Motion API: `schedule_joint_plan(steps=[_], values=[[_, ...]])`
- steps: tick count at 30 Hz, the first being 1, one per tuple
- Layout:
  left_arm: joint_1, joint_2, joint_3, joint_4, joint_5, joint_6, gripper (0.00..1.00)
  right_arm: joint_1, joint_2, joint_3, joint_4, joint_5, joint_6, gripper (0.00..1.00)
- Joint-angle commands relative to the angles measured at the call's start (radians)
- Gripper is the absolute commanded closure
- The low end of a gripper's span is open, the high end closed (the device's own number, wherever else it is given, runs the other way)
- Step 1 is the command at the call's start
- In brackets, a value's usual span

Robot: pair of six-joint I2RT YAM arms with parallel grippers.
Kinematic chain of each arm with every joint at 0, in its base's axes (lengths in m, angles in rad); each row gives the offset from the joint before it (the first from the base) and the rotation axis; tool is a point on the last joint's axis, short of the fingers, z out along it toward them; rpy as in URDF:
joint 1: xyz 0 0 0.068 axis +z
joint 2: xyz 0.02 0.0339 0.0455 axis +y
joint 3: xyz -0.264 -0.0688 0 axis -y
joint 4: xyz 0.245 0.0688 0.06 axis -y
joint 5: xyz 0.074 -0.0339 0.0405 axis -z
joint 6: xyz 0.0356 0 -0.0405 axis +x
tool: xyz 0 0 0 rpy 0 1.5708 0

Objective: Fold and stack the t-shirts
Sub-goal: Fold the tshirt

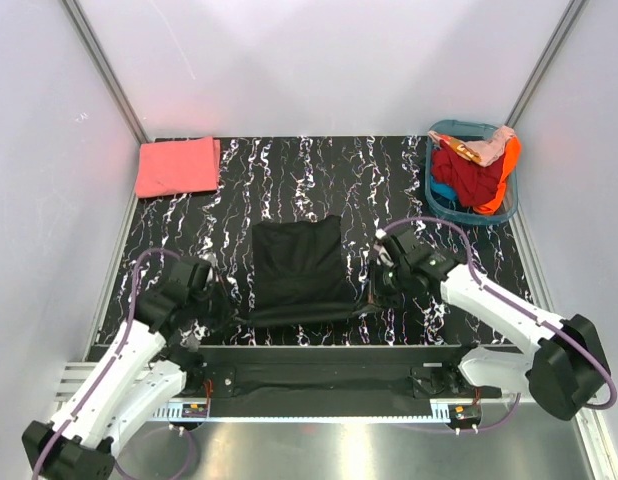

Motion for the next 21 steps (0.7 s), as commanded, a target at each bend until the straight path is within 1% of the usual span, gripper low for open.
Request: schedule_joint_plan(steps=[1,2,5,6,7,8,9,10,11,12,14,16,17,19,21], values=[[0.001,0.101,0.175,0.005,-0.056,0.014,1.00,-0.018,0.028,0.195,-0.126,0.092,-0.049,1.00],[0.001,0.174,0.249,0.009,-0.064,0.040,1.00,-0.030,0.089,0.235,-0.146,0.095,-0.067,1.00],[0.033,0.300,0.367,0.023,-0.096,0.101,1.00,-0.101,0.207,0.382,-0.191,0.082,-0.144,1.00],[0.068,0.378,0.431,0.028,-0.086,0.136,1.00,-0.122,0.235,0.416,-0.195,0.071,-0.173,1.00],[0.087,0.412,0.456,0.049,-0.074,0.152,1.00,-0.168,0.266,0.485,-0.200,0.051,-0.187,1.00],[0.104,0.455,0.484,0.063,-0.058,0.178,1.00,-0.188,0.328,0.525,-0.214,0.039,-0.202,1.00],[0.131,0.529,0.533,0.074,-0.038,0.192,1.00,-0.206,0.361,0.563,-0.217,0.026,-0.230,1.00],[0.141,0.575,0.564,0.089,-0.032,0.202,1.00,-0.220,0.395,0.637,-0.218,0.002,-0.247,1.00],[0.147,0.613,0.587,0.095,-0.026,0.227,1.00,-0.239,0.469,0.677,-0.229,-0.004,-0.262,1.00],[0.161,0.694,0.634,0.106,-0.008,0.236,1.00,-0.243,0.508,0.758,-0.253,-0.021,-0.297,1.00],[0.170,0.764,0.674,0.120,0.009,0.259,1.00,-0.253,0.611,0.827,-0.275,-0.032,-0.322,1.00],[0.182,0.860,0.732,0.126,0.025,0.273,1.00,-0.257,0.671,0.902,-0.274,-0.055,-0.346,1.00],[0.184,0.888,0.751,0.127,0.025,0.281,1.00,-0.260,0.729,0.925,-0.277,-0.058,-0.354,1.00],[0.199,0.952,0.788,0.144,0.037,0.282,1.00,-0.268,0.789,1.004,-0.284,-0.078,-0.371,1.00],[0.217,0.982,0.808,0.154,0.045,0.282,1.00,-0.274,0.870,1.088,-0.298,-0.083,-0.382,1.00]])
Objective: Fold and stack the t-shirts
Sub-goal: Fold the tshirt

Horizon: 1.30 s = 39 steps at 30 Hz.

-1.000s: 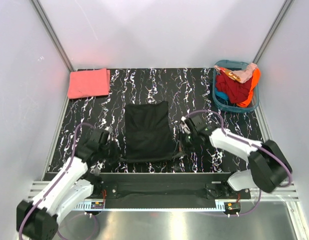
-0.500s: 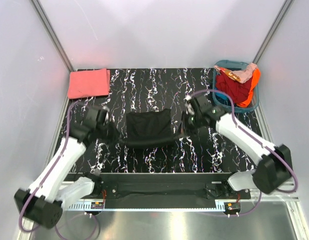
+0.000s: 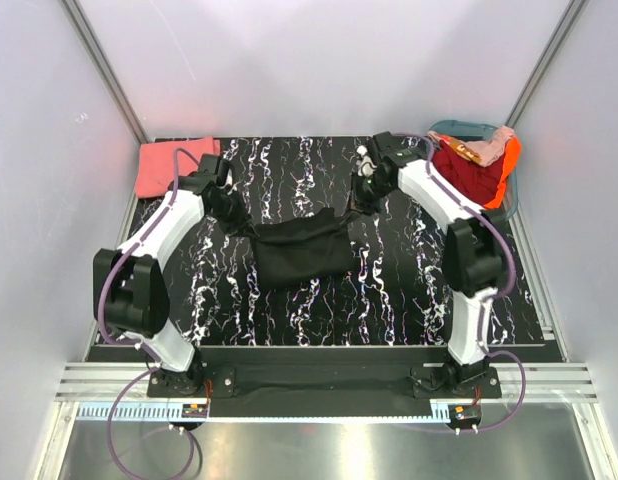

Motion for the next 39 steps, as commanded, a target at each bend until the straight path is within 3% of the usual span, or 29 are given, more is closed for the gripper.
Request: schedule_joint_plan(steps=[1,12,14,15,17,18,19,22,25,31,35,36,39], values=[[0.030,0.033,0.081,0.036,0.037,0.039,1.00,-0.016,0.099,0.146,-0.053,-0.061,-0.064,1.00],[0.115,0.197,0.152,0.081,0.073,0.077,1.00,-0.035,0.398,0.536,-0.111,-0.125,-0.041,0.99],[0.121,0.242,0.172,0.079,0.073,0.088,0.97,-0.045,0.459,0.577,-0.105,-0.138,-0.031,0.89],[0.123,0.286,0.191,0.085,0.068,0.089,0.95,-0.048,0.482,0.622,-0.100,-0.148,-0.028,0.79],[0.130,0.318,0.216,0.111,0.033,0.086,0.71,-0.064,0.539,0.679,-0.071,-0.148,-0.011,0.71],[0.132,0.358,0.243,0.118,-0.004,0.098,0.66,-0.068,0.557,0.703,-0.065,-0.141,0.000,0.65],[0.133,0.381,0.352,0.090,-0.053,0.112,0.63,-0.076,0.592,0.737,-0.067,-0.141,0.012,0.57],[0.138,0.391,0.539,0.014,-0.169,0.157,0.52,-0.090,0.607,0.860,-0.105,-0.127,0.035,0.54],[0.135,0.296,0.519,0.024,-0.181,0.166,0.47,-0.091,0.544,0.840,-0.123,-0.089,0.031,0.48],[0.106,0.167,0.195,0.211,0.160,0.108,0.53,-0.056,0.349,0.517,-0.030,-0.121,-0.003,0.50],[0.069,0.158,0.058,0.298,0.215,0.060,0.60,0.002,0.356,0.469,0.016,-0.165,-0.006,0.62],[0.069,0.154,0.032,0.312,0.214,0.052,0.60,0.013,0.367,0.476,0.027,-0.177,0.003,0.79],[0.070,0.174,0.038,0.334,0.194,0.060,0.63,0.036,0.410,0.484,0.102,-0.190,0.055,0.95]])
